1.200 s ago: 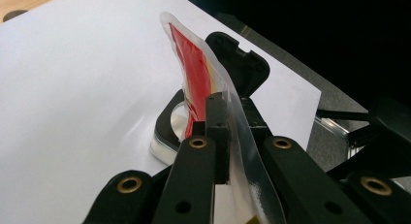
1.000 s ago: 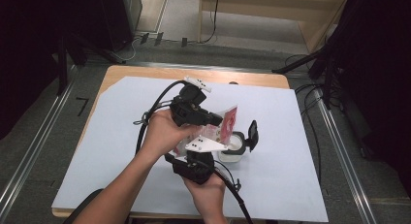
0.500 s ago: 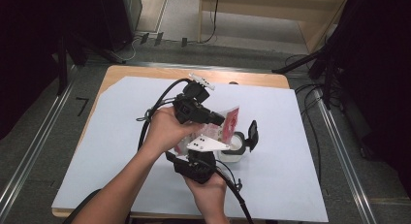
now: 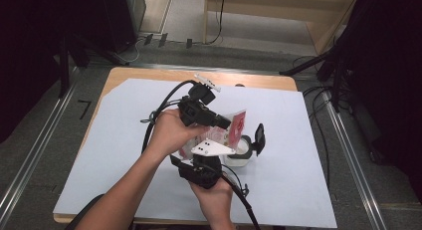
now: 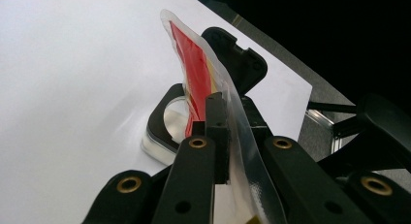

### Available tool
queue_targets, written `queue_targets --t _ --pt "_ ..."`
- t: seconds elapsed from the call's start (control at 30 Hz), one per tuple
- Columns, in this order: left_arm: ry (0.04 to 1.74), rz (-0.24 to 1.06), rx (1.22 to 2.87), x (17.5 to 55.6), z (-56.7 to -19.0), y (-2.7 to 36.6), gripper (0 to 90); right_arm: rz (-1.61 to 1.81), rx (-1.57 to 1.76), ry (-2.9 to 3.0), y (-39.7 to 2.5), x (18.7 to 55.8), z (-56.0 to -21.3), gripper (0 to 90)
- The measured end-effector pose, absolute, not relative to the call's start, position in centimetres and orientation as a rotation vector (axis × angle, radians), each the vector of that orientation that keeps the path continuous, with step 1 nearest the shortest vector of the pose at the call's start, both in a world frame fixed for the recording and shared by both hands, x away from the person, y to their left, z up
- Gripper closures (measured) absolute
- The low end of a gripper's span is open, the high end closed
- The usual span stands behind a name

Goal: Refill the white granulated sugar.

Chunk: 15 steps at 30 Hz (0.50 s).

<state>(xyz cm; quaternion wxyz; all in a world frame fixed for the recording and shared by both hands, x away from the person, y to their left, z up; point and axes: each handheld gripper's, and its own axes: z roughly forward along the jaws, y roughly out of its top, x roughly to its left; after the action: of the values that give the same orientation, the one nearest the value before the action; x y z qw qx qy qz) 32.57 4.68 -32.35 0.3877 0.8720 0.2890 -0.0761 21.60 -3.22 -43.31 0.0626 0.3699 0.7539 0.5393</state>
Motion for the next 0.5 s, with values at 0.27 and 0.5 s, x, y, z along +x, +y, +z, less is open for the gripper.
queue_targets --t 0.27,0.5 --pt "0.731 -0.191 2.219 32.59 -32.35 4.65 87.4 1.630 1.118 2.279 -3.29 21.57 -43.28 63.7" --pt "0.734 -0.193 2.219 32.57 -32.34 4.68 87.4 1.630 1.119 2.280 -3.28 21.56 -43.27 63.7"
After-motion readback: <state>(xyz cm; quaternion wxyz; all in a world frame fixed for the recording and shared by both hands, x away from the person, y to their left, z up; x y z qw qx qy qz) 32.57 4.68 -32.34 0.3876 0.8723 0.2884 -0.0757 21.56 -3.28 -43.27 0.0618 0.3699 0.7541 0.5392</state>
